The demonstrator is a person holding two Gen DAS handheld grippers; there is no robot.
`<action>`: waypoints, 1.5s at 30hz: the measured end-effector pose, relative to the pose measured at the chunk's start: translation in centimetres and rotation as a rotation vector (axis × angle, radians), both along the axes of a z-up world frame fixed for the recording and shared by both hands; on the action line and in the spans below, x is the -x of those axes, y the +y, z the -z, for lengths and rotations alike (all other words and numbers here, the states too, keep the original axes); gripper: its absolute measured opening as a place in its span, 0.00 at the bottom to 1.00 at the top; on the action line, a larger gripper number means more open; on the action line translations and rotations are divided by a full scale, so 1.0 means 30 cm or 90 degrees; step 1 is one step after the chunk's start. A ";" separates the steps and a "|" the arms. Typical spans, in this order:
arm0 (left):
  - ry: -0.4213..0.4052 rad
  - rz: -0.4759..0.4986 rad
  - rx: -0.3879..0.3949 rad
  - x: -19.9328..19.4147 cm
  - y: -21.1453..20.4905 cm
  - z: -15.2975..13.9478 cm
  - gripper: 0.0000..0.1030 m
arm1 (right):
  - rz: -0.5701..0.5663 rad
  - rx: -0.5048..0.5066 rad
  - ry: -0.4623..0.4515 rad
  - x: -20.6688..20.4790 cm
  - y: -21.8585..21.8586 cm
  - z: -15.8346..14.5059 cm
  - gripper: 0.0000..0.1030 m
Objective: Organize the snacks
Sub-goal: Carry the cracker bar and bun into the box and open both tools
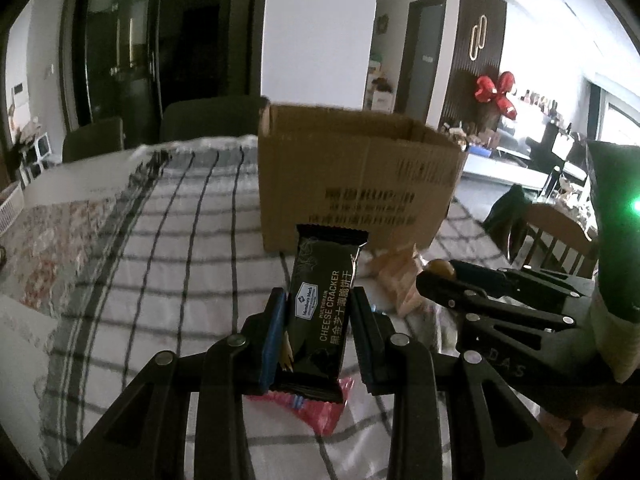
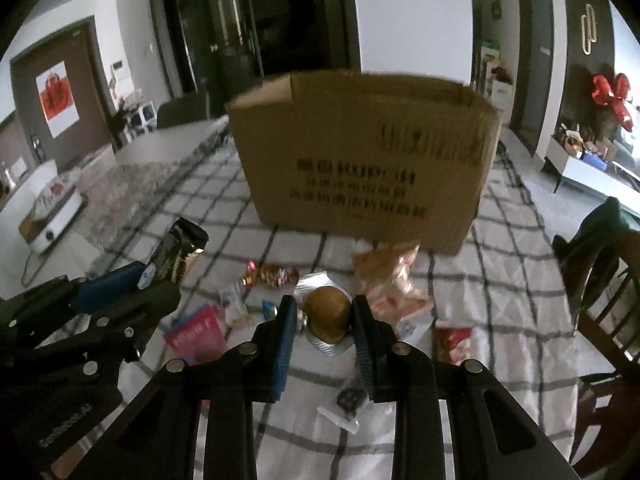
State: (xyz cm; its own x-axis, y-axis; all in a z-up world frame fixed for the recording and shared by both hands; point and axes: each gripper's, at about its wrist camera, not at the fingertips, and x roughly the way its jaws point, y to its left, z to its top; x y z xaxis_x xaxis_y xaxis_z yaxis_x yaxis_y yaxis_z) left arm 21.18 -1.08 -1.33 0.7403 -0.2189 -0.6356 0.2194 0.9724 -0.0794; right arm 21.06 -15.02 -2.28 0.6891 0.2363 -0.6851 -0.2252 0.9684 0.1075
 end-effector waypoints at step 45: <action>-0.038 0.092 -0.005 -0.584 -0.142 -0.345 0.31 | 0.063 -0.002 -0.099 -0.430 -0.133 -0.382 0.29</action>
State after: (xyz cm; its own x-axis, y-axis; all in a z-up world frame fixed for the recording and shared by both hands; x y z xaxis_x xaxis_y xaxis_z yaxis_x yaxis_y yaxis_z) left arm 38.70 -5.34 9.04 0.7383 -0.3213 -0.5930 0.3611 0.9309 -0.0548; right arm 33.96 -19.02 9.17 0.8069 0.1650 -0.5671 -0.1438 0.9862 0.0823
